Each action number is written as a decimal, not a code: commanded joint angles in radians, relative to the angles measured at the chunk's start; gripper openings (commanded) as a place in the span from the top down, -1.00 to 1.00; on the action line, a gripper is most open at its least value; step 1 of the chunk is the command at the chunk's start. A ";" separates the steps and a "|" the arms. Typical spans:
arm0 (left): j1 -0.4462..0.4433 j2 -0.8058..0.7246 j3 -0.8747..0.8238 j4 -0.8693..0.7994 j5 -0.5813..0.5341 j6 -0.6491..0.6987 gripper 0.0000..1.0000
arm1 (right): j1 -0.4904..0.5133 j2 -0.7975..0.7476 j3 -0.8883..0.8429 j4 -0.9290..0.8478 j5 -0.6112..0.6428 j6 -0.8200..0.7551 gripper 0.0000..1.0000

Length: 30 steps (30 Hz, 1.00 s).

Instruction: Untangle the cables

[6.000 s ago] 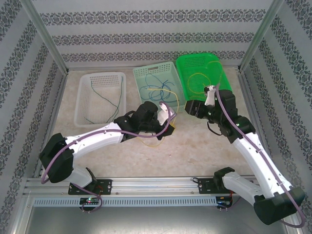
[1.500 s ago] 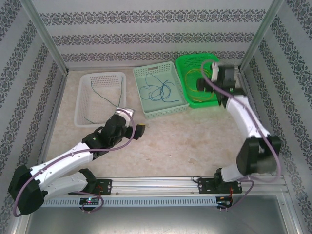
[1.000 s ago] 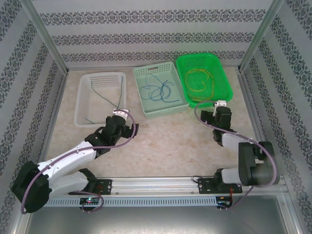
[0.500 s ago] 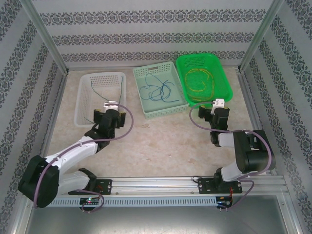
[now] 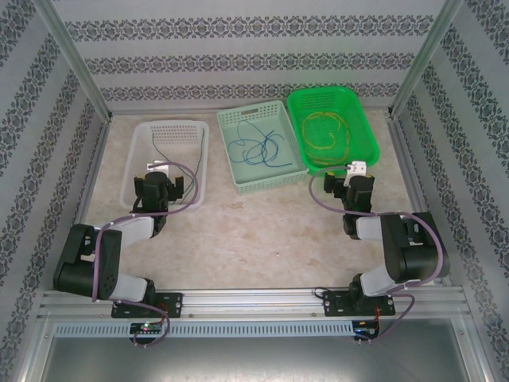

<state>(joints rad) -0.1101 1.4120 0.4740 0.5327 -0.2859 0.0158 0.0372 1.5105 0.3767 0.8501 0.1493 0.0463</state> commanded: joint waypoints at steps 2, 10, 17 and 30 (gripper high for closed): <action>0.024 0.003 -0.032 0.111 0.069 0.016 -0.99 | 0.004 -0.004 0.001 0.052 0.000 -0.007 -0.97; 0.030 -0.023 -0.084 0.187 0.115 0.020 -0.99 | 0.004 -0.004 0.001 0.052 0.000 -0.008 -0.96; 0.046 0.037 -0.096 0.278 0.194 0.017 -0.99 | 0.004 -0.004 0.001 0.052 0.000 -0.008 -0.96; 0.124 0.148 -0.057 0.290 0.333 -0.022 -0.99 | 0.005 -0.004 -0.001 0.053 0.001 -0.008 -0.97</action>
<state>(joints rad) 0.0086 1.5486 0.4229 0.8299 0.0128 0.0105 0.0372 1.5105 0.3767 0.8505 0.1493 0.0463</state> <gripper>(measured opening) 0.996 0.982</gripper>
